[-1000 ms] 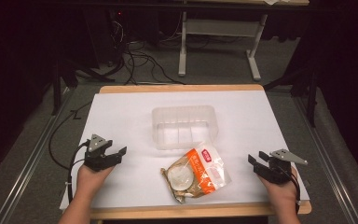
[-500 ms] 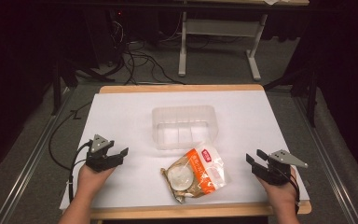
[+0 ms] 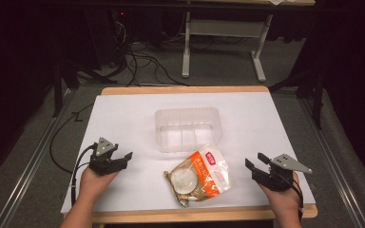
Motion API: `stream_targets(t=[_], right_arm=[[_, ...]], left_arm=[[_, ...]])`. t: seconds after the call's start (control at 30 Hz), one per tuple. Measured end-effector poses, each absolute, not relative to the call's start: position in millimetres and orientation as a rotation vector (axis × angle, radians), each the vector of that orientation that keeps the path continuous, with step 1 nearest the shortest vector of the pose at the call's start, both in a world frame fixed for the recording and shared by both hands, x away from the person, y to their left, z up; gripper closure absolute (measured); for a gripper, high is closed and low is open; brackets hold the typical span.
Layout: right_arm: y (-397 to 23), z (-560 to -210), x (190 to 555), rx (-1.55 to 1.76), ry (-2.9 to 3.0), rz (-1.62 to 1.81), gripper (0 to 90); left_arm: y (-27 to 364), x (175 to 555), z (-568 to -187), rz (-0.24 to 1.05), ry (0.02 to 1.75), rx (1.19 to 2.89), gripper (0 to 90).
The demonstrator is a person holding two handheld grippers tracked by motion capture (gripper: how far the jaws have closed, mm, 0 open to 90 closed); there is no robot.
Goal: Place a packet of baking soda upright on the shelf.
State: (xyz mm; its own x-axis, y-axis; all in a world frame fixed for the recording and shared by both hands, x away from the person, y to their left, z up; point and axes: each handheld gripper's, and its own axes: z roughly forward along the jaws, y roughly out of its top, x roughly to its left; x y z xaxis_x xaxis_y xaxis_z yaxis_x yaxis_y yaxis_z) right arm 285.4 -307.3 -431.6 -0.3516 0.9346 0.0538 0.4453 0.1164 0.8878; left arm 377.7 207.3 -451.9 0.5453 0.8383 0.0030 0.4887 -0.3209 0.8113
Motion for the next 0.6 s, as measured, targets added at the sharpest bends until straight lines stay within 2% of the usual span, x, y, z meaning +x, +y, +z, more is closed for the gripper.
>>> stream_targets(t=[0.27,0.6], right_arm=[[-294.1,-425.1,279.7,1.295,1.875,1.222,41.7],[-276.3,-424.0,274.7,1.273,1.93,1.257,36.2]], left_arm=[[206.5,378.0,-452.3,0.554,1.068,1.987,33.4],[205.4,378.1,-453.0,0.551,1.06,2.001,33.3]])
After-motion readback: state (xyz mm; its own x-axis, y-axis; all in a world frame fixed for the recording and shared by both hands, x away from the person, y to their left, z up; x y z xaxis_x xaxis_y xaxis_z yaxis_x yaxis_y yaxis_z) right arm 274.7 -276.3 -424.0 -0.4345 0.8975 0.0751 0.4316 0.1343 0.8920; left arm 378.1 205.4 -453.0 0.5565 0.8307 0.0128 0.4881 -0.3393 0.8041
